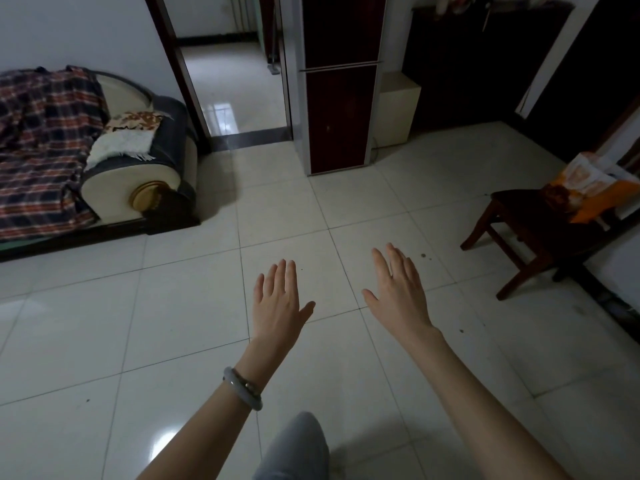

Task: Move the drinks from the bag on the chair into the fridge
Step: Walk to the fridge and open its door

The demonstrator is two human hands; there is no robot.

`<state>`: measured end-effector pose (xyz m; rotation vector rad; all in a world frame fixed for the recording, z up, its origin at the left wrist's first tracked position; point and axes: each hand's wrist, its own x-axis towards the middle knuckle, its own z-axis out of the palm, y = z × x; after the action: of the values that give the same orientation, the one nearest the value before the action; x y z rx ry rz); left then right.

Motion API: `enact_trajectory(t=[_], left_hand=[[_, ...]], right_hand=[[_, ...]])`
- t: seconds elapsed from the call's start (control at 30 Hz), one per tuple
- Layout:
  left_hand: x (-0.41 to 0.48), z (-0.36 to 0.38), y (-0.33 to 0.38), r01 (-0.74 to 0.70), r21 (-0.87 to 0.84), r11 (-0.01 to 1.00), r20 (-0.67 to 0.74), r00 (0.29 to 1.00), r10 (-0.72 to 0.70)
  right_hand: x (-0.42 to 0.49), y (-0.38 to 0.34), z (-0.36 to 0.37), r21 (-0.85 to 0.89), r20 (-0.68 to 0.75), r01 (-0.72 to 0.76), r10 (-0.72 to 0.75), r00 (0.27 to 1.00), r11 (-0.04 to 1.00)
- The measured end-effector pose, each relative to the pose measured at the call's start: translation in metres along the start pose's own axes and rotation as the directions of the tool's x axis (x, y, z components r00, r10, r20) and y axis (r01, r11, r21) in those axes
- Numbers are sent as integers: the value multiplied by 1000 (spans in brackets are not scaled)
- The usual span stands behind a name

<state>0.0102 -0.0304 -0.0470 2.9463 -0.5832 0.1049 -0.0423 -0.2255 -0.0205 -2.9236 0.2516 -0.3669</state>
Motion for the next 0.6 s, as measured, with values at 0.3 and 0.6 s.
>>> enact_trajectory(t=[0.3,0.6], left_hand=[[81,17,-13,13,-10,1000,-4,1000,-13],[245,23,-47,-5,-32,999,-28,1000,4]], right_hand=[[81,15,22,-2,22,-13,13,1000,1000],[231,17,52,5,11,-29,29,1000,1000]])
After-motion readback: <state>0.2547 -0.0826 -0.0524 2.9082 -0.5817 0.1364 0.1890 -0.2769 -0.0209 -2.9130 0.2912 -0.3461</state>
